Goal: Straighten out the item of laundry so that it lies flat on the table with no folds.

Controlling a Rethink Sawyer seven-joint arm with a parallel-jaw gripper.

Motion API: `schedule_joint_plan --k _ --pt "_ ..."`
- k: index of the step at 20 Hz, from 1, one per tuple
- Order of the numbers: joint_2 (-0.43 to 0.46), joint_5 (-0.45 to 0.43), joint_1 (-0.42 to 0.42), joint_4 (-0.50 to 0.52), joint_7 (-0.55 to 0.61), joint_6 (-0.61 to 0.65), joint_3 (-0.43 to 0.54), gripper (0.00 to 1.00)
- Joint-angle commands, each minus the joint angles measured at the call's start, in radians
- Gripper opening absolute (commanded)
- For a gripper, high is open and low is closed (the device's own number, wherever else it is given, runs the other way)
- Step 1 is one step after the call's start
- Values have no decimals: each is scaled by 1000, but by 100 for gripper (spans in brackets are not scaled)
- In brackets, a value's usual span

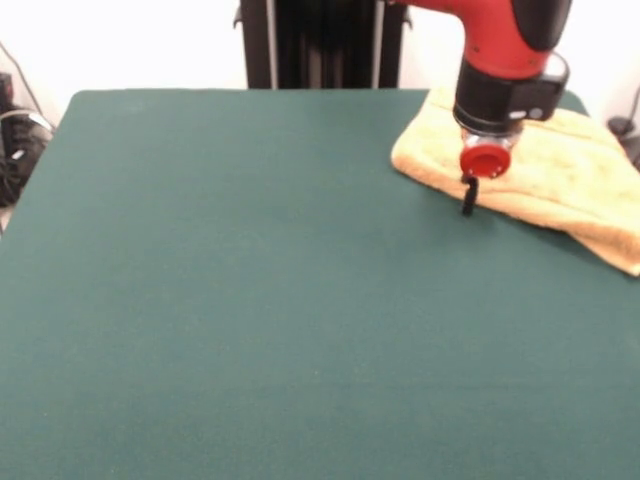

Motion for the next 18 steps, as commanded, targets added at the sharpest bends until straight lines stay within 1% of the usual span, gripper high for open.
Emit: schedule_joint_plan --k 1,4,5,6,8,10,11,13,14,16,18 --pt "173 122 63 -23 216 -108 153 100" --pt "196 140 70 -41 212 -140 160 100" --pt "201 128 78 -48 194 -150 149 100" --pt "203 124 88 -50 186 -176 139 0" --pt "208 102 100 -58 166 -194 124 0" --pt "202 84 101 -60 135 -133 105 0" --pt "184 75 92 -46 123 -117 103 0" --pt "157 47 118 -52 100 -25 30 0" --pt "142 27 118 -50 79 4 8 0" --pt "122 -6 114 -61 39 46 -28 0" --pt "103 -25 98 -66 11 73 -34 0"
